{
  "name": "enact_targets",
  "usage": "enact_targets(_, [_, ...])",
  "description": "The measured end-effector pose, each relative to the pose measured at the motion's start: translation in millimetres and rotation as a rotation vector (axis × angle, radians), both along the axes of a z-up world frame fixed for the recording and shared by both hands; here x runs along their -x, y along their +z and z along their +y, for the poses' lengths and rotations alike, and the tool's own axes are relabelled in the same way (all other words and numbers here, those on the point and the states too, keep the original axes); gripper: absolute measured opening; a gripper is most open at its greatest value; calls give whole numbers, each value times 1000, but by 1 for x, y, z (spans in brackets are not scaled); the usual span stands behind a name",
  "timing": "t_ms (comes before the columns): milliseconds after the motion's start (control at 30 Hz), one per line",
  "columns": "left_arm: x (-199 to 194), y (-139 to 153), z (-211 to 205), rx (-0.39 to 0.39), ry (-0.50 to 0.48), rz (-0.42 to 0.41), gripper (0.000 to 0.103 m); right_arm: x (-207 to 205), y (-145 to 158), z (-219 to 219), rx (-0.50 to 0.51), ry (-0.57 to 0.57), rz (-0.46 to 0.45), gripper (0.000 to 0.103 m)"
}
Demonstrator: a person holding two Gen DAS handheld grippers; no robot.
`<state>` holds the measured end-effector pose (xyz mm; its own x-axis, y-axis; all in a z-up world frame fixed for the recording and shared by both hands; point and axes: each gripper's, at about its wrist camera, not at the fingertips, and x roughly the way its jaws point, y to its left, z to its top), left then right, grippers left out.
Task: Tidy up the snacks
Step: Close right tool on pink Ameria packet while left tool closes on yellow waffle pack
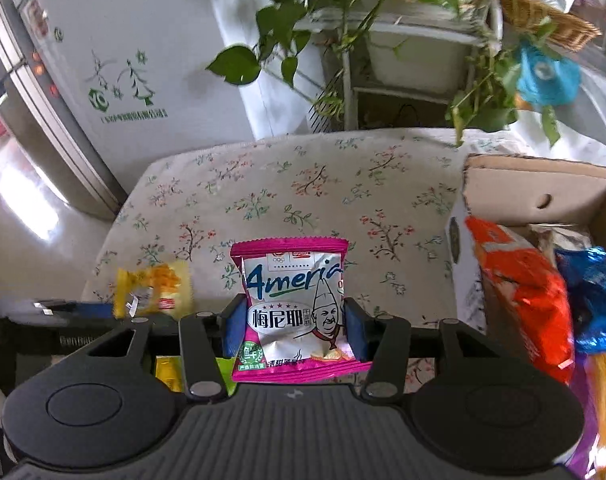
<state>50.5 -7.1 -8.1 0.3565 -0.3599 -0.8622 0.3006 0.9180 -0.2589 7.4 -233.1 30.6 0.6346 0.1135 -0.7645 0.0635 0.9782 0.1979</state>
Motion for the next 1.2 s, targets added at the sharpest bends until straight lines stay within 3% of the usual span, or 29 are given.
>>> enact_targets(233, [5,9,-7,-145,-142,-97,77,1,6,-8,-36,-18,-19,57])
enact_targets(433, [2,11,-21,-164,-316,-144,77,-1,9,-4,-49,-11,-34,57])
enact_targets(533, [1,7,-30,-227,-366,-175,77,0,9,-5,-47,-15,-38,57])
enact_targets(900, [-19,-9,-39,-252,-503,-175,81,-4,9,-4,-42,-24,-38,57])
enact_targets(1067, [-21,-11,-39,-224,-506,-179,81,-8,8,-5,-54,-26,-31,57])
enact_targets(1200, [-17,-8,-39,-186,-518,-164,55,-9,7,-5,-56,-25,-29,57])
